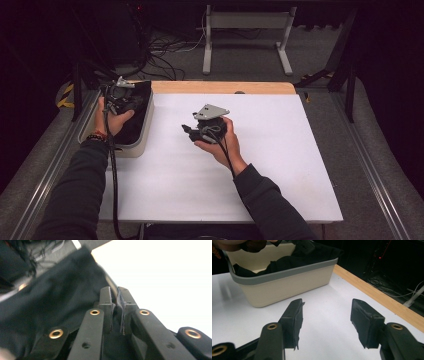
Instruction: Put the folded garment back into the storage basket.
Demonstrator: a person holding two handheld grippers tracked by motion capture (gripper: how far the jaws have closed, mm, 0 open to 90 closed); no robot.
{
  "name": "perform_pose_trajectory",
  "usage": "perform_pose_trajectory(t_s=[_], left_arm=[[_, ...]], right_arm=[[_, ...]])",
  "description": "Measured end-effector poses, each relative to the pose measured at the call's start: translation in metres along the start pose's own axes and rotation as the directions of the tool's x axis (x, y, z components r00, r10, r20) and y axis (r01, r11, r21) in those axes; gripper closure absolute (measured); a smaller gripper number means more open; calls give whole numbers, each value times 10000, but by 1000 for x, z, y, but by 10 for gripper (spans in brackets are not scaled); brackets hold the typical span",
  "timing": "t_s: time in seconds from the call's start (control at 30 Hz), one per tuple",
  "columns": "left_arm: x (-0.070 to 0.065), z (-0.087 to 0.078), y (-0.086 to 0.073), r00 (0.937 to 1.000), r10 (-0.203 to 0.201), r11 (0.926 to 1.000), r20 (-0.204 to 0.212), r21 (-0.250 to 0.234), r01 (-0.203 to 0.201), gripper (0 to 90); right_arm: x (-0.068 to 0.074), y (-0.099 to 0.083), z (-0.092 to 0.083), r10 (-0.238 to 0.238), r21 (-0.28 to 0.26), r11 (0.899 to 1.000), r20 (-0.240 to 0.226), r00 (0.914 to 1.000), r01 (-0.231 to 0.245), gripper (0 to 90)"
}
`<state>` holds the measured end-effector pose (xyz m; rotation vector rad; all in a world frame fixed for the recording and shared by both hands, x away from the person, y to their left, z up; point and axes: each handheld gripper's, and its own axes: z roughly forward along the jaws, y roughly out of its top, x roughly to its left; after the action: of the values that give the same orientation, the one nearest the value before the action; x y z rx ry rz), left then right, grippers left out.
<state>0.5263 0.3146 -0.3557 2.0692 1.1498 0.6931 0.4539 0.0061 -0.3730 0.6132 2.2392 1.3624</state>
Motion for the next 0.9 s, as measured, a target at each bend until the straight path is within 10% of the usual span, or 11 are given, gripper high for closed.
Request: perform_pose_trajectory(t_s=[0.9], left_arm=[[-81,4,26,9959,894,9799,127,-1803,-856,411]], right_arm=[[-35,-37,-43,473,57,9988,1199,9917,-484,259]])
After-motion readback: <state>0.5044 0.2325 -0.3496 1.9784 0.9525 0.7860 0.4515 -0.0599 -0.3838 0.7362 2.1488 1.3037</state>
